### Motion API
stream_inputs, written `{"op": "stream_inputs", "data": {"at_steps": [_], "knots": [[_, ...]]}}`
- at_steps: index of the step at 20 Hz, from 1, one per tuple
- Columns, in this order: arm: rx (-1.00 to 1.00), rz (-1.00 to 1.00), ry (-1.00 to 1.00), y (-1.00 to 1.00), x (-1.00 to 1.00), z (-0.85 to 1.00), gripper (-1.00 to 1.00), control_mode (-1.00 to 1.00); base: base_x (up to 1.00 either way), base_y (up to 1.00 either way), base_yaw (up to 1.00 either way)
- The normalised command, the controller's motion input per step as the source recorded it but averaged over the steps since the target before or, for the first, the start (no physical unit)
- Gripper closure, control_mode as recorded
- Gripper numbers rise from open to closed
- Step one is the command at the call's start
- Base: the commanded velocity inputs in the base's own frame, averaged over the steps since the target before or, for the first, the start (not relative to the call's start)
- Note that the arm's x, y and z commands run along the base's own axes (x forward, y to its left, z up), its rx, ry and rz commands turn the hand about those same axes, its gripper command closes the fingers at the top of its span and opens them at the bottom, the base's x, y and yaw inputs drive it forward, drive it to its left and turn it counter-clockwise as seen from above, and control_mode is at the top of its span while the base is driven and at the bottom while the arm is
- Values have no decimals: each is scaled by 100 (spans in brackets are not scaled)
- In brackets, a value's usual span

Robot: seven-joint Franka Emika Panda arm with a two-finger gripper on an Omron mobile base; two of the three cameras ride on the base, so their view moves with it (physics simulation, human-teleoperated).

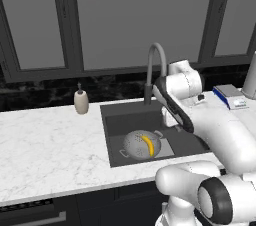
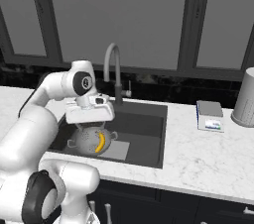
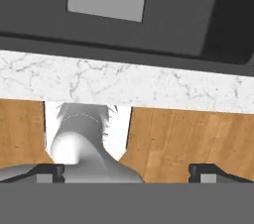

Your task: Put the colander in the sink, put the banana in the colander, and turn on the sink faucet and pour water over the colander.

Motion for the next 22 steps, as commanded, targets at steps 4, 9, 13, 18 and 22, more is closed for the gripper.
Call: {"op": "stream_inputs", "data": {"at_steps": [4, 9, 13, 18, 22], "knots": [[5, 20, -9, -78, -23, 34, -100, -100, 0, 0, 0], [11, 25, -13, -73, -3, 26, -100, -100, 0, 0, 0], [19, 29, -28, -58, 6, 12, -100, -100, 0, 0, 0], [28, 27, -22, -36, 47, 3, -100, -100, 0, 0, 0], [31, 12, -4, -12, 65, 13, -100, -100, 0, 0, 0]]}}
